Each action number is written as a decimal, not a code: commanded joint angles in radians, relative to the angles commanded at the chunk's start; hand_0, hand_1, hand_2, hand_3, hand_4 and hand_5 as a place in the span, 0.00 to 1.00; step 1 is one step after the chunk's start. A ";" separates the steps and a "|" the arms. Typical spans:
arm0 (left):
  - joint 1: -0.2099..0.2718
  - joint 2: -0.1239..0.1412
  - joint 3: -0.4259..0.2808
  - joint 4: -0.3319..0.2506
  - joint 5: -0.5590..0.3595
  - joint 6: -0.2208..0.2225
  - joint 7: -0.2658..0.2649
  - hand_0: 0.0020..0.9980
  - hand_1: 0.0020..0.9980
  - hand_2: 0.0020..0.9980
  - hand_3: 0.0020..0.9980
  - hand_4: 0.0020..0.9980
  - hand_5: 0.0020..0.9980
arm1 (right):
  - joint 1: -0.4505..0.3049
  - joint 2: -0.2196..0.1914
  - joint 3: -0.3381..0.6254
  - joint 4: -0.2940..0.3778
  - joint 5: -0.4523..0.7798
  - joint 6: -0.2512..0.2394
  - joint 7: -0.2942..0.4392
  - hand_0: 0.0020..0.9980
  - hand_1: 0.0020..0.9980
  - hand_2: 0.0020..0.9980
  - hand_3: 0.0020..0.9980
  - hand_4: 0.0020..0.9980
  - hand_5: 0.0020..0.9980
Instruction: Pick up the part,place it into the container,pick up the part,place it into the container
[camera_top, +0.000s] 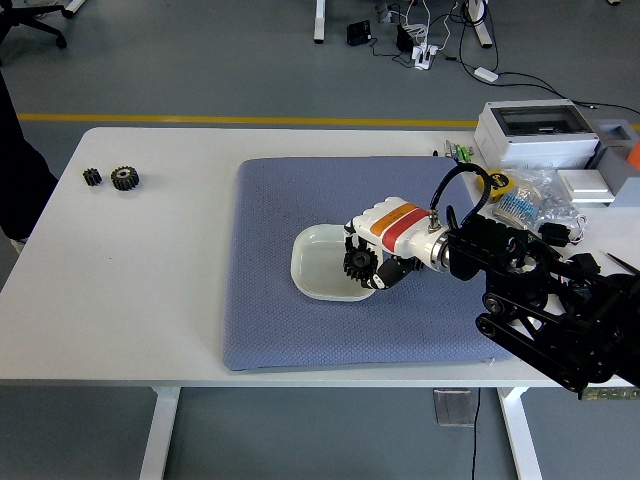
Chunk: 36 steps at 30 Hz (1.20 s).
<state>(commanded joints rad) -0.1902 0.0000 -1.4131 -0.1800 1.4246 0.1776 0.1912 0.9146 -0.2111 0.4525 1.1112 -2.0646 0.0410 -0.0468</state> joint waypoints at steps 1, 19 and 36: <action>0.001 0.000 0.000 0.000 0.001 0.000 0.000 0.66 0.66 0.64 0.56 0.58 0.52 | 0.007 0.008 -0.003 -0.008 0.002 -0.002 0.001 0.51 0.52 0.53 0.51 0.72 0.27; 0.008 0.000 0.006 0.000 0.014 -0.003 0.005 0.65 0.66 0.64 0.56 0.58 0.52 | 0.055 0.125 -0.065 -0.194 0.002 0.012 -0.010 0.55 0.64 0.76 0.80 0.96 0.34; 0.001 0.000 0.008 0.000 0.009 -0.004 0.003 0.65 0.66 0.64 0.56 0.58 0.52 | 0.068 0.109 -0.033 -0.196 -0.014 -0.071 0.042 0.59 0.66 0.90 1.00 1.00 0.36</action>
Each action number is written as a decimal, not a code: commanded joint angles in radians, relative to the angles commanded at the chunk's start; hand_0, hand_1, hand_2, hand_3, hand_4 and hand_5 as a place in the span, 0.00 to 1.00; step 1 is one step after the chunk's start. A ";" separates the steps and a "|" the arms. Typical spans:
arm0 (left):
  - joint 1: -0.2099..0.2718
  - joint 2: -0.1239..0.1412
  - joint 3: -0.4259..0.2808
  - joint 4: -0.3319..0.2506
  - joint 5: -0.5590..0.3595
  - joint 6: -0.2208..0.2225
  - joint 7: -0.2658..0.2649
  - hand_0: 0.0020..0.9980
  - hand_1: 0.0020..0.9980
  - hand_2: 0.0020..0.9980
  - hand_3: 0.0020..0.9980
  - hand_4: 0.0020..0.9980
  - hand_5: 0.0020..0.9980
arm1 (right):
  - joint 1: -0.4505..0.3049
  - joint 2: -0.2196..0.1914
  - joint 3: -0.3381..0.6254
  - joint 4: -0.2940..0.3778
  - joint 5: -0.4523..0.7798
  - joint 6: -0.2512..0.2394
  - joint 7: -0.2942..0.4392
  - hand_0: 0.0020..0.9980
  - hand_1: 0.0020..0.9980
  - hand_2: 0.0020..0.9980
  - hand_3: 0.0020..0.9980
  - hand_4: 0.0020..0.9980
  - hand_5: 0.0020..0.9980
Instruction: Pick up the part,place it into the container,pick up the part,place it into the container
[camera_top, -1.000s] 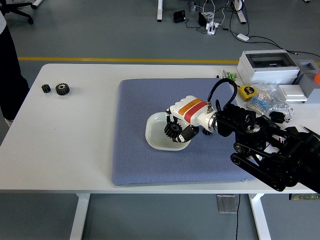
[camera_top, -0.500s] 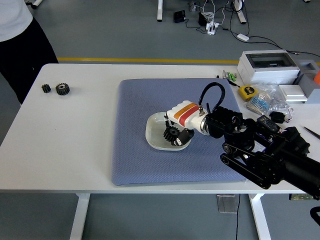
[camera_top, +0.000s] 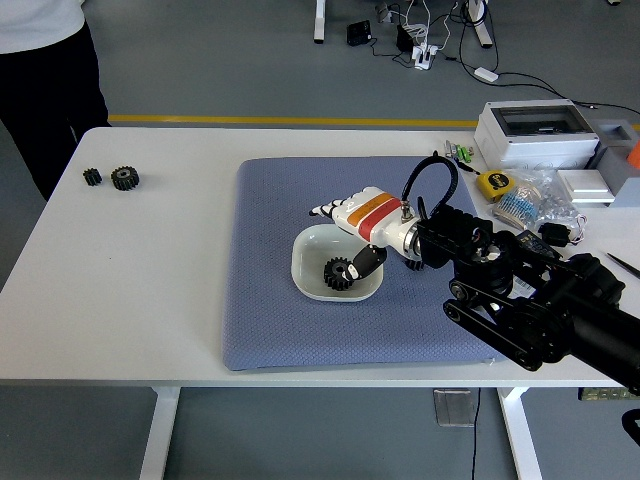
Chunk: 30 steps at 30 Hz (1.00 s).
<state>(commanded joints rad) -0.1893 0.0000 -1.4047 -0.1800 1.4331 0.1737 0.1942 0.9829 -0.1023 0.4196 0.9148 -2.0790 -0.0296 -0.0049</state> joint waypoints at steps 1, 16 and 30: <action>0.000 0.000 -0.001 0.000 0.000 0.000 0.000 0.65 0.66 0.64 0.56 0.58 0.52 | 0.001 -0.006 0.010 0.005 -0.005 0.006 -0.001 0.60 0.67 0.88 0.99 1.00 0.37; 0.000 0.000 -0.006 0.000 0.001 -0.003 -0.002 0.65 0.66 0.64 0.56 0.58 0.52 | -0.035 -0.107 0.113 -0.036 -0.002 0.076 0.034 0.58 0.65 0.74 0.81 1.00 0.36; -0.005 0.000 -0.003 0.000 -0.005 -0.003 -0.002 0.66 0.66 0.64 0.56 0.58 0.52 | -0.053 -0.079 0.069 -0.186 0.024 -0.014 0.076 0.55 0.62 0.70 0.72 1.00 0.35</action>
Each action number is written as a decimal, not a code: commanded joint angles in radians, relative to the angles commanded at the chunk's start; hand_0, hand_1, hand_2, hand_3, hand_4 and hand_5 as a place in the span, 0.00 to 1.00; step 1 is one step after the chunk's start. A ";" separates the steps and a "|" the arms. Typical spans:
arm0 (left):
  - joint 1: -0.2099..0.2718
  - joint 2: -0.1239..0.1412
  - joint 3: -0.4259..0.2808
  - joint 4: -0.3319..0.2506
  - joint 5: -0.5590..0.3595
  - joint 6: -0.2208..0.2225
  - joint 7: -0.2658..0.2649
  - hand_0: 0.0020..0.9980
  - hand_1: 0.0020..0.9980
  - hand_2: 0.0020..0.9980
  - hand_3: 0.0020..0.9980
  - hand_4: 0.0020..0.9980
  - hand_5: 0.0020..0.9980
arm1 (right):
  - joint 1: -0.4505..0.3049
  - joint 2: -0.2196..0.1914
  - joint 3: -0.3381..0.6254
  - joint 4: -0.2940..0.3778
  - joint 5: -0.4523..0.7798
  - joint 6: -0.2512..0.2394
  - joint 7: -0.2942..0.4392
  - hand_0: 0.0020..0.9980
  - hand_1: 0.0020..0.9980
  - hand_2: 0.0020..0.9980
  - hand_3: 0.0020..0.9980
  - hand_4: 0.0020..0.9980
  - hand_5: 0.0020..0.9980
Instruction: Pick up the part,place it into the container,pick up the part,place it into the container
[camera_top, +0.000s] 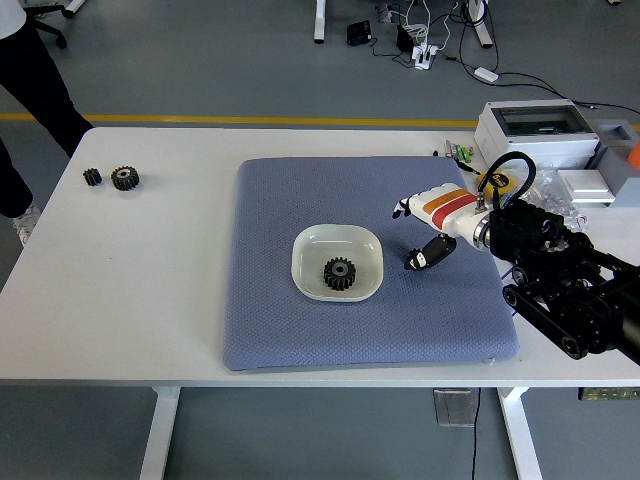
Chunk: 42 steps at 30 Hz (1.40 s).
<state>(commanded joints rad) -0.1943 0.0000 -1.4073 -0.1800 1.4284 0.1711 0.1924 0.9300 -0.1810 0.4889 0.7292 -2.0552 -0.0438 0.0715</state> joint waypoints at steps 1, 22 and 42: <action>-0.001 0.000 0.000 0.000 0.000 0.000 0.000 0.66 0.66 0.64 0.56 0.58 0.52 | -0.001 0.004 -0.003 -0.008 0.001 -0.002 0.002 0.51 0.60 0.68 0.63 1.00 0.33; 0.000 0.000 0.005 0.000 0.017 -0.005 0.009 0.66 0.66 0.64 0.56 0.58 0.52 | -0.024 0.046 -0.030 -0.117 -0.014 -0.078 0.001 0.39 0.47 0.52 0.51 0.78 0.21; 0.004 0.000 0.002 0.000 0.036 -0.009 0.011 0.66 0.66 0.64 0.56 0.58 0.52 | -0.037 0.032 -0.043 -0.106 0.025 -0.083 -0.006 0.35 0.43 0.46 0.50 0.75 0.00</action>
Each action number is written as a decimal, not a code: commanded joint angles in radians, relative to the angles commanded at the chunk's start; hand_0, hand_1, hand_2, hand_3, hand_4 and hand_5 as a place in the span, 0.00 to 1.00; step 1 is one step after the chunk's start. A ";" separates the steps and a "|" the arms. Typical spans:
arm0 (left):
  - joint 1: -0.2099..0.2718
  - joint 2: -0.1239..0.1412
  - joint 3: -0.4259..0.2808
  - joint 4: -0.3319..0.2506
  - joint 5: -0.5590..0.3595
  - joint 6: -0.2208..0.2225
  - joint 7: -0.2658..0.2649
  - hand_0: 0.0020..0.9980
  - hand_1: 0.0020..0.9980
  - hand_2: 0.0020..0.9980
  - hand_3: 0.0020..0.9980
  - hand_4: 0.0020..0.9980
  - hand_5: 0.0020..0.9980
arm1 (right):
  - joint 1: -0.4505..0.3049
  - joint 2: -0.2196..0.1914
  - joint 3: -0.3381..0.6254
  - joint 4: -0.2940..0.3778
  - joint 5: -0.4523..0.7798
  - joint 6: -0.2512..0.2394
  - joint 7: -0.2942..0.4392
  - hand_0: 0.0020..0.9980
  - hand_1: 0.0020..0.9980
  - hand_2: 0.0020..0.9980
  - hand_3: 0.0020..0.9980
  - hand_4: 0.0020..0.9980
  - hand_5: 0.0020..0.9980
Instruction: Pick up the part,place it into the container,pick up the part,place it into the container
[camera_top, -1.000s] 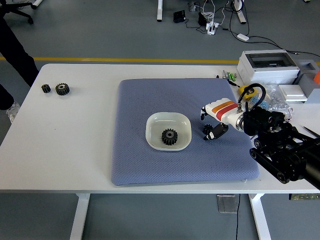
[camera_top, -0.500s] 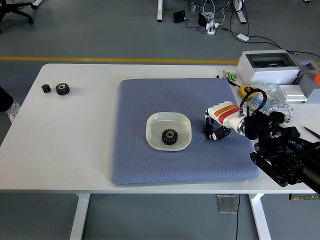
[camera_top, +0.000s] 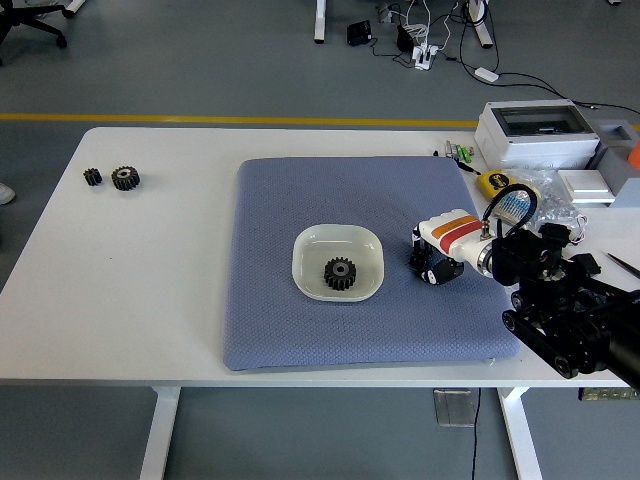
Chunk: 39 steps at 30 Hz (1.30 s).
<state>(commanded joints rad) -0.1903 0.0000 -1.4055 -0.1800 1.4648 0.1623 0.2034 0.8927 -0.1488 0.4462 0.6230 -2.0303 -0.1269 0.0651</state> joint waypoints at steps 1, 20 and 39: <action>0.000 0.000 0.000 0.000 -0.001 0.000 0.000 0.66 0.66 0.64 0.56 0.58 0.52 | 0.001 -0.003 0.002 0.004 0.001 0.001 -0.001 0.34 0.41 0.45 0.50 0.77 0.00; -0.005 0.000 -0.009 0.000 -0.002 -0.001 -0.004 0.65 0.66 0.64 0.56 0.58 0.52 | 0.066 -0.054 0.006 0.195 -0.023 0.057 -0.031 0.34 0.41 0.44 0.50 0.77 0.00; -0.008 0.002 -0.021 0.000 0.007 0.002 -0.003 0.66 0.66 0.64 0.56 0.58 0.52 | 0.115 -0.033 -0.099 0.349 0.009 0.095 -0.059 0.33 0.41 0.44 0.50 0.77 0.00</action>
<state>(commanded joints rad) -0.1988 0.0024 -1.4266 -0.1800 1.4714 0.1641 0.2005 1.0075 -0.1818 0.3468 0.9715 -2.0214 -0.0316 0.0058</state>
